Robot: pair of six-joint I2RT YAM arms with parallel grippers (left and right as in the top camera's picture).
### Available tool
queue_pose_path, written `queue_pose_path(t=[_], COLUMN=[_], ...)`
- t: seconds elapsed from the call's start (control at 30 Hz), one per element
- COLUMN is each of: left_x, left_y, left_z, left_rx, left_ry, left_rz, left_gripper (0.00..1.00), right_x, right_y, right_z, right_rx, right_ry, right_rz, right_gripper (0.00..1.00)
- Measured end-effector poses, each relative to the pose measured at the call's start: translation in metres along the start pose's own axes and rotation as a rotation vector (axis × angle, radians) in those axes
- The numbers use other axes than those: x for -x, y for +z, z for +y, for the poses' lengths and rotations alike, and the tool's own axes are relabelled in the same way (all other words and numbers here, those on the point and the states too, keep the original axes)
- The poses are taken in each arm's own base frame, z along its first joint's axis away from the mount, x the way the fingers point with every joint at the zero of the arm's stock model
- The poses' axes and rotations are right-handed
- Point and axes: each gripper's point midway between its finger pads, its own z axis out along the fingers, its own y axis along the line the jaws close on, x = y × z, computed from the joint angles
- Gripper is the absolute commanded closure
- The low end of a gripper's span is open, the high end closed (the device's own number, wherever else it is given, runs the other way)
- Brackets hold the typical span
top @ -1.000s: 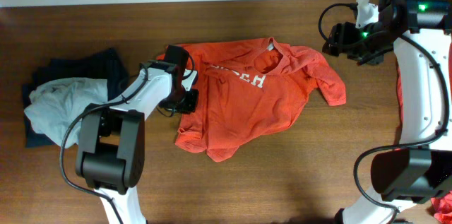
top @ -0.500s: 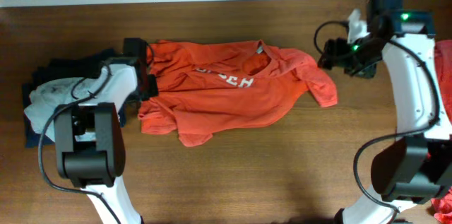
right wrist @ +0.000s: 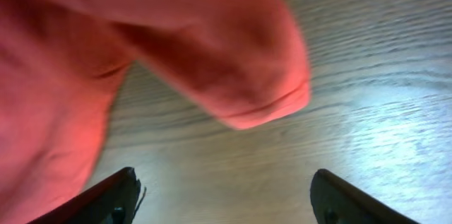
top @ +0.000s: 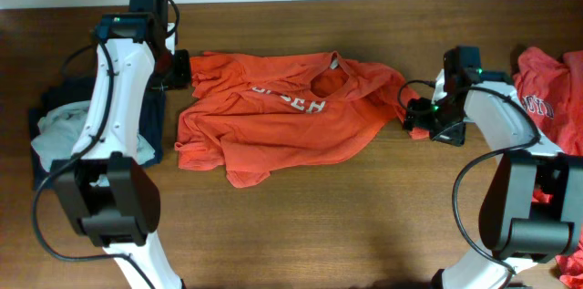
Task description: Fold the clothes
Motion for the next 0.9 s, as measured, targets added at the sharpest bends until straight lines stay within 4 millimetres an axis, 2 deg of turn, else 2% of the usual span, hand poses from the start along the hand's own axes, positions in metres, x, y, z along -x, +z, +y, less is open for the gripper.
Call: queue_pose_path(t=[0.17,0.3,0.47,0.53,0.6,0.63,0.67,0.7,0.73,0.83,0.87,0.9], left_x=[-0.016,-0.041,-0.080,-0.090,-0.099,-0.109,-0.113,-0.122,-0.130,-0.150,-0.164,-0.170], left_y=[-0.032,-0.094,-0.149,-0.156,-0.151,-0.138,-0.130,-0.116,-0.103,-0.069,-0.047,-0.033], left_z=[-0.024,-0.055,-0.071,-0.075,-0.082,-0.090,-0.095,-0.103,-0.110,-0.124,-0.129,-0.131], left_rx=[-0.063,-0.088,-0.101,-0.101,-0.095,-0.092,-0.091,-0.089,-0.087,-0.083,-0.075,-0.074], left_ry=[0.114,0.237,0.317,0.337,0.357,0.384,0.400,0.426,0.448,0.483,0.497,0.504], left_rz=[-0.004,-0.083,-0.136,-0.135,-0.108,-0.068,-0.056,-0.026,0.001,0.050,0.084,0.094], left_gripper=[0.67,0.67,0.66,0.66,0.67,0.66,0.66,0.66,0.66,0.66,0.66,0.65], right_x=[0.009,0.022,0.035,0.033,0.031,0.031,0.031,0.031,0.031,0.030,0.029,0.029], right_y=[0.014,0.014,0.016,0.019,0.021,0.020,0.020,0.020,0.020,0.021,0.021,0.021], right_z=[-0.012,-0.011,0.003,0.004,0.005,0.006,0.006,0.006,0.006,0.006,0.006,0.006], right_rx=[-0.043,-0.032,0.046,0.056,0.062,0.066,0.066,0.066,0.068,0.069,0.068,0.069], right_ry=[0.029,0.029,-0.024,-0.031,-0.037,-0.039,-0.043,-0.046,-0.046,-0.050,-0.048,-0.049], right_rz=[-0.068,-0.125,-0.183,-0.182,-0.175,-0.177,-0.177,-0.177,-0.177,-0.170,-0.169,-0.169], right_gripper=[0.13,0.13,0.15,0.22,0.63,0.71,0.84,0.88,0.87,0.83,0.81,0.79])
